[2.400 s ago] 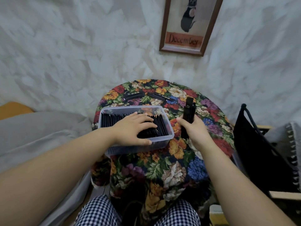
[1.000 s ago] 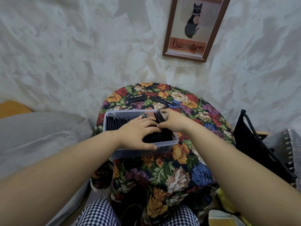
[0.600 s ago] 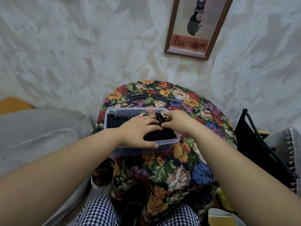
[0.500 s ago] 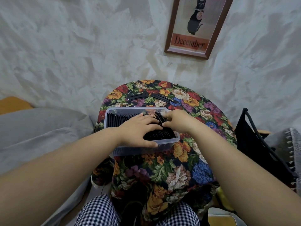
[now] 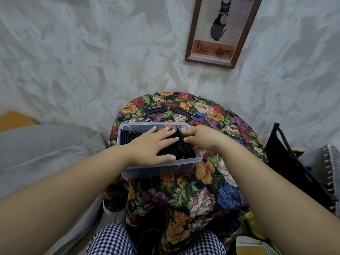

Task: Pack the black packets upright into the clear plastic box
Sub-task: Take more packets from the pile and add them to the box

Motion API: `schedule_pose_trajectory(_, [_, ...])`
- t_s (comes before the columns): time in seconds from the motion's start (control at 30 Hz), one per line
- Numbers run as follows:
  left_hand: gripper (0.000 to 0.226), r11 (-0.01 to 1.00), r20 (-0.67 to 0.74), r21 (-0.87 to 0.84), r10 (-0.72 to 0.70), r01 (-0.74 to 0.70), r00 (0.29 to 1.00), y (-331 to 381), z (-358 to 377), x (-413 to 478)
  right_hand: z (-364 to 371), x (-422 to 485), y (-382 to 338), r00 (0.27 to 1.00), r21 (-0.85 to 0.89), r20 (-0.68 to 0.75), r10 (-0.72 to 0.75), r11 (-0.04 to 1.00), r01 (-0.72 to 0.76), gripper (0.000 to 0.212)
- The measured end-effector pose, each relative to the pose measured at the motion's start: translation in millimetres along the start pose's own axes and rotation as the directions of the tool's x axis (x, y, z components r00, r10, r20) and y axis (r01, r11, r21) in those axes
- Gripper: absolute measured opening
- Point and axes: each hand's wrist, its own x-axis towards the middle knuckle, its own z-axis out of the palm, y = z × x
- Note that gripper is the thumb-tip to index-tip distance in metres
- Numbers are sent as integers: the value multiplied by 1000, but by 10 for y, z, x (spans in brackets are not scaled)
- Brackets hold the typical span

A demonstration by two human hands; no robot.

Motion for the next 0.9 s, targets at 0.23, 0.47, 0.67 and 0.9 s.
schedule_pose_trajectory(0.23, [76, 998, 134, 54, -37, 30, 990, 3, -3, -29, 68, 19, -54, 992, -141, -126, 12, 990, -30, 26])
schedule_pose_trajectory(0.47, [77, 999, 107, 38, -19, 15, 994, 1, 10, -29, 83, -22, -26, 988, -192, -152, 14, 980, -43, 27])
schedule_pose_trajectory(0.67, [63, 998, 131, 59, 5, -12, 991, 113, -10, 59, 41, -88, 81, 985, -14, -154, 77, 997, -80, 16])
schedule_pose_trajectory(0.9, [64, 999, 115, 34, 17, -21, 993, 121, -8, 111, -16, -80, 90, 974, -278, -220, -47, 961, -17, 31])
